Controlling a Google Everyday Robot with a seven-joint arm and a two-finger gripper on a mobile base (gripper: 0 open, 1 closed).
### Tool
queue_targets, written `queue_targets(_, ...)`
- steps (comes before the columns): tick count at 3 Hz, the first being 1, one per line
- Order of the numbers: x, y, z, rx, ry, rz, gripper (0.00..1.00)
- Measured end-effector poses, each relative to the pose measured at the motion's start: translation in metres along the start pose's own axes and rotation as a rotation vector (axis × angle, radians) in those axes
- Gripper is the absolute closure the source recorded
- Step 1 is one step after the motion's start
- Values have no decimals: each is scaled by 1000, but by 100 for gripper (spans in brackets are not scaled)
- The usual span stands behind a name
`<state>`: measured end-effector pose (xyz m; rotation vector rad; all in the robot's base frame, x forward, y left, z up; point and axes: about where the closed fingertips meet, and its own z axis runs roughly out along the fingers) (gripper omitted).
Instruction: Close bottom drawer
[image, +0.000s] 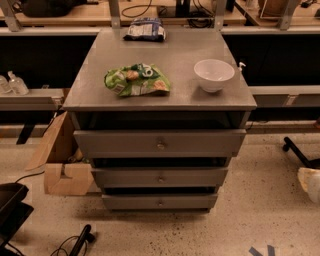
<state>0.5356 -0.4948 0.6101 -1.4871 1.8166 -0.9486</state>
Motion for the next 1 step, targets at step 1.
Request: queue_targets(1,12,-7,-40,48,-21,-8,100)
